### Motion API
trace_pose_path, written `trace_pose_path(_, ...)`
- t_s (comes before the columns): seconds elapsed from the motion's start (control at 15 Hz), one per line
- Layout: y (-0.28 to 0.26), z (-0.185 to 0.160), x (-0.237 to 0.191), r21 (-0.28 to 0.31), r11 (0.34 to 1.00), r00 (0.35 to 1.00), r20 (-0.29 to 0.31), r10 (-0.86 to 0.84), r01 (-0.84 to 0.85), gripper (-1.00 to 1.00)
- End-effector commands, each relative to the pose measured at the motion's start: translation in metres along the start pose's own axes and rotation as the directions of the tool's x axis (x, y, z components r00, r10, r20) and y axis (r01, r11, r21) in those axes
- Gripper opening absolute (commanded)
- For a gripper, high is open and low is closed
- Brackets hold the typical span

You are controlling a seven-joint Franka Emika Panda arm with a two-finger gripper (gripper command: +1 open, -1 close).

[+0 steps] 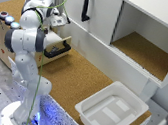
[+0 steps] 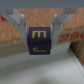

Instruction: Put the purple block on top of the drawer

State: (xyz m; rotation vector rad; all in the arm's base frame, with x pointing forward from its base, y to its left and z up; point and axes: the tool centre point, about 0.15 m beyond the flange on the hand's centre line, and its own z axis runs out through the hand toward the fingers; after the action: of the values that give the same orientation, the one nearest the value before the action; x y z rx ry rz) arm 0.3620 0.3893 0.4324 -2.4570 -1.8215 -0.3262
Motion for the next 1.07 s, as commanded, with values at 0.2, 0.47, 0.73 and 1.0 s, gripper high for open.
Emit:
trace_pose_path(0.2, 0.03, -0.003, 0.128, -0.083, 0.992, 0.973, 0.203, 0.114, -0.099, -1.0)
trace_pose_path(0.47, 0.033, 0.012, 0.133, -0.091, 0.988, 0.959, 0.243, 0.146, -0.127, -1.0)
trace_pose_path(0.73, 0.026, 0.0, 0.123, -0.1, 0.986, 0.959, 0.239, 0.153, -0.133, 1.0)
trace_pose_path(1.0, 0.017, -0.03, 0.108, -0.073, 0.983, 0.965, 0.19, 0.179, -0.168, 1.0)
